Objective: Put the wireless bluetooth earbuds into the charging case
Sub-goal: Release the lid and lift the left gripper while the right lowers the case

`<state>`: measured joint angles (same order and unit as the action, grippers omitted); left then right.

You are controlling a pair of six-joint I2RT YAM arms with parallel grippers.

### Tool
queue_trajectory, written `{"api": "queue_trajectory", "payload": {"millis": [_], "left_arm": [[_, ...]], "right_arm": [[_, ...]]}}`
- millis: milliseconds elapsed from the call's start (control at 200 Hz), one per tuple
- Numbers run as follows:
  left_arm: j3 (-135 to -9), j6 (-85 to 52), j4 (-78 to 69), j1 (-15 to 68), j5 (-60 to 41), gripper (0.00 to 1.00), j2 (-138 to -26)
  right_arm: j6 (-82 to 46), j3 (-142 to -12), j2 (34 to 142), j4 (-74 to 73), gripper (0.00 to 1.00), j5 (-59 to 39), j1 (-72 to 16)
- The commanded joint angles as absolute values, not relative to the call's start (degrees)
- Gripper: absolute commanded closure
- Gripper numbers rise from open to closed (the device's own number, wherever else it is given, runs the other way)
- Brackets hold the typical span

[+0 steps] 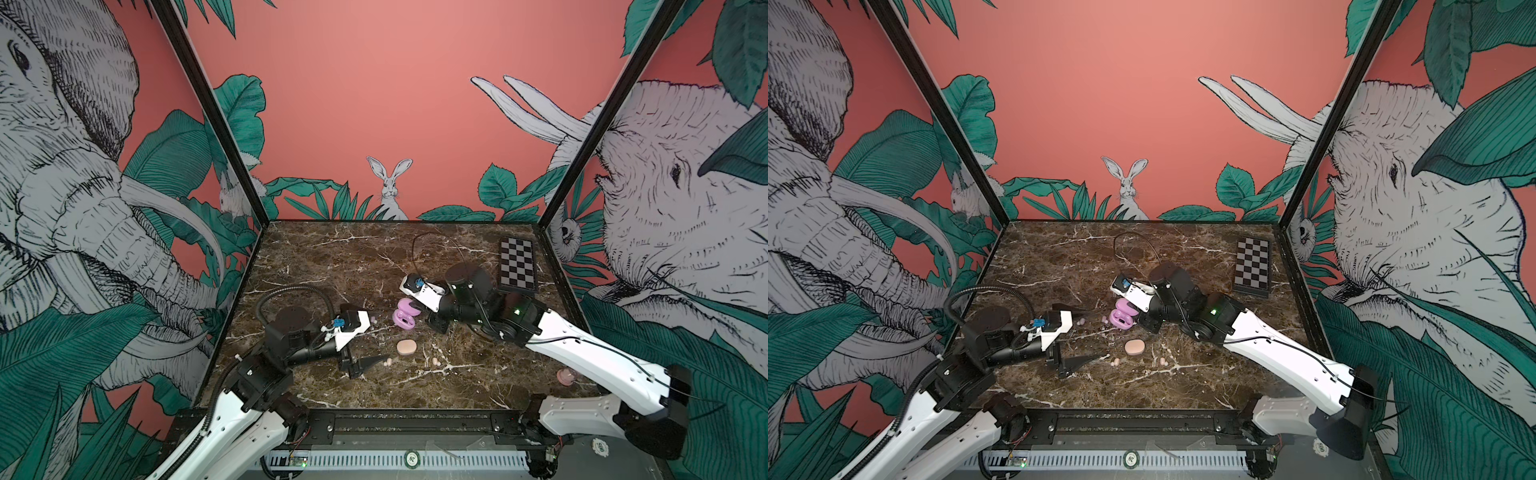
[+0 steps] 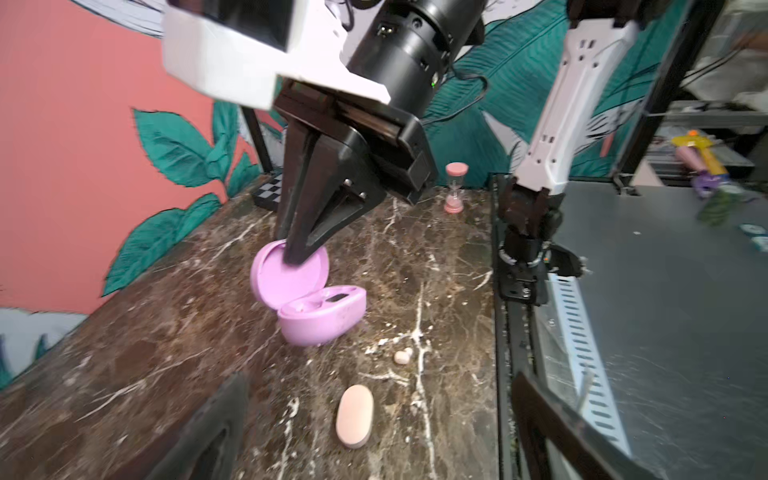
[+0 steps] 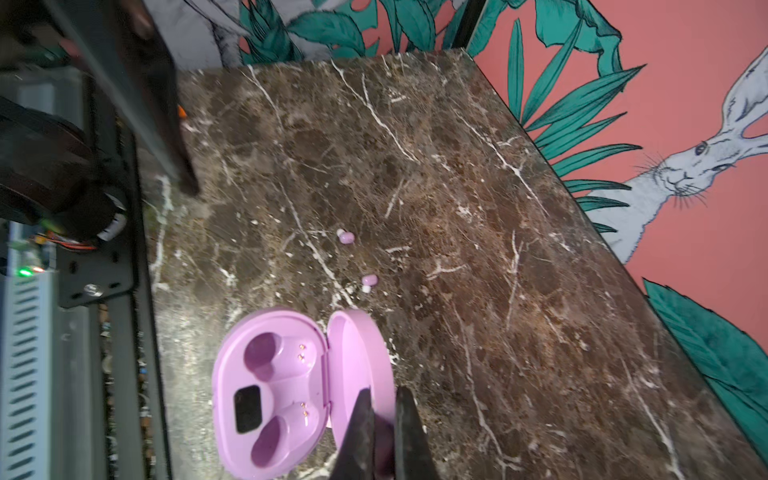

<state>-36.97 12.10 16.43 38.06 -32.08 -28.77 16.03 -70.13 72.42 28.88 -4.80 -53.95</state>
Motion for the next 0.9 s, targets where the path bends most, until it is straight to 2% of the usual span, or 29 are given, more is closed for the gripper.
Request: {"api": "queue_trajectory", "payload": {"millis": [0, 100, 310, 525, 895], "left_arm": [[-33.42, 7.53, 10.45, 37.87, -10.22, 0.01, -24.48], [-31.05, 1.69, 6.81, 37.84, 9.96, 0.01, -24.07], [-31.99, 3.14, 8.81, 37.80, 33.83, 0.01, -26.80], [-28.64, 5.77, 4.99, 37.79, 34.58, 0.01, -22.75], [-29.01, 7.43, 4.48, 37.79, 35.88, 0.01, -24.68]], "right_arm": [[25.33, -71.64, 74.52, 29.16, 1.00, -1.16, -52.97], [33.55, -70.27, 76.75, 26.91, 1.00, 0.44, -52.48], [46.91, -69.06, 85.25, 24.00, 1.00, 8.29, -50.04], [51.28, -68.59, 91.08, 18.83, 1.00, 4.40, -46.44], [51.47, -68.92, 100.81, 13.11, 1.00, 1.95, -45.01]]}}
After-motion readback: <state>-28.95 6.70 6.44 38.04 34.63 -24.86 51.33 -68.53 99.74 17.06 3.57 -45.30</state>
